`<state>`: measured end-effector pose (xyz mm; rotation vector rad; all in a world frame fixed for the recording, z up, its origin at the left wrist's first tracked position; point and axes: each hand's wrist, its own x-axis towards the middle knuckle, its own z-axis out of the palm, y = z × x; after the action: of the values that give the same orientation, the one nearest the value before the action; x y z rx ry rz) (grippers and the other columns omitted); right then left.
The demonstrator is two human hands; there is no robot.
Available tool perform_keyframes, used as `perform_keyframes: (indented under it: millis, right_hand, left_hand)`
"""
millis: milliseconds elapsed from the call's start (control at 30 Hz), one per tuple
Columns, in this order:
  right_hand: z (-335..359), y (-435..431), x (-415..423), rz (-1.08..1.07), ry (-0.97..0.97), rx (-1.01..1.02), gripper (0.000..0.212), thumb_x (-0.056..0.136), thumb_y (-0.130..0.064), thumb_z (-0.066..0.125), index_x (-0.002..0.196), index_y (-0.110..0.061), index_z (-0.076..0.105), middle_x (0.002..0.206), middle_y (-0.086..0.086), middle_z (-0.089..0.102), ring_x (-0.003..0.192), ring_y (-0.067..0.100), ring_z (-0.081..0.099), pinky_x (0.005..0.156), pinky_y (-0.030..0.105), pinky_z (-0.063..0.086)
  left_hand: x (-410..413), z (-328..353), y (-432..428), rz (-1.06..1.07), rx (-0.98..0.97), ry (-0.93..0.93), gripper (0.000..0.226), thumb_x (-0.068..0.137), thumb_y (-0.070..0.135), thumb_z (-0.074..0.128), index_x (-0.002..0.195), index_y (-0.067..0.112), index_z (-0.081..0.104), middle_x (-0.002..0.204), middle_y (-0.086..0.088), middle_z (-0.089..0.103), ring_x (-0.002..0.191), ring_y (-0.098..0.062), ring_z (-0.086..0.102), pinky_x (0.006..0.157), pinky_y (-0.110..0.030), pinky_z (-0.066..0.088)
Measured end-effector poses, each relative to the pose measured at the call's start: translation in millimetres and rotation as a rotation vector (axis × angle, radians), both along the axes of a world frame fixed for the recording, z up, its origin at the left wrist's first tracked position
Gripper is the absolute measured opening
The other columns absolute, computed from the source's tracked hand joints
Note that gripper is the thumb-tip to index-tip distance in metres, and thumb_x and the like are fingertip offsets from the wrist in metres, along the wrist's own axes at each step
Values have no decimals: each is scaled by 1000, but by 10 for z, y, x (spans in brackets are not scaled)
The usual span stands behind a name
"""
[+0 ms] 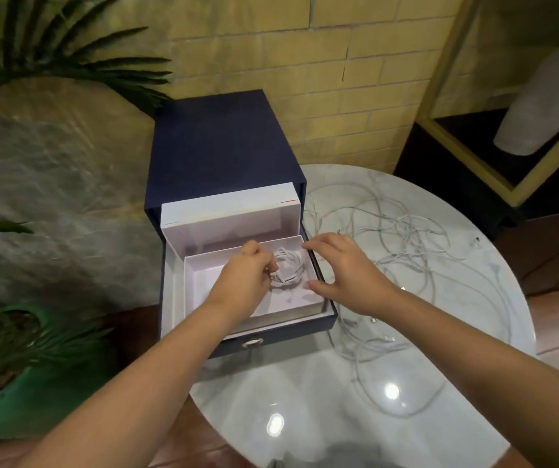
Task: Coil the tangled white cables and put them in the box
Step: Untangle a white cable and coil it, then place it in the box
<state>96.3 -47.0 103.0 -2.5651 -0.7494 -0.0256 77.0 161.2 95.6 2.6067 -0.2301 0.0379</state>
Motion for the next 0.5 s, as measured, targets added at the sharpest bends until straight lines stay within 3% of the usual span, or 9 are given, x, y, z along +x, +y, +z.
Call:
perform_keyframes:
  millis: [200, 333, 500]
  right_hand:
    - [21, 26, -64, 7, 51, 18, 61, 82, -34, 73, 136, -24, 47, 134, -5, 53, 123, 15, 43, 105, 29, 35]
    - [-7, 38, -102, 6, 61, 62, 69, 80, -31, 76, 139, -23, 42, 139, -5, 44, 124, 13, 44, 100, 23, 38]
    - [5, 3, -109, -24, 53, 57, 73, 80, -39, 74, 142, -24, 37, 144, -7, 39, 126, 12, 43, 99, 17, 32]
  left_hand:
    - [31, -43, -64, -50, 68, -3, 20, 80, -1, 61, 93, 13, 65, 101, -4, 48, 87, -26, 57, 80, -32, 47]
    - [59, -98, -33, -41, 7, 26, 21, 79, 3, 70, 93, 18, 66, 100, 2, 49, 84, -17, 59, 83, -30, 50]
    - [27, -159, 30, -30, -73, -6, 20, 80, 8, 73, 97, 18, 69, 97, 8, 49, 78, 2, 47, 78, -10, 42]
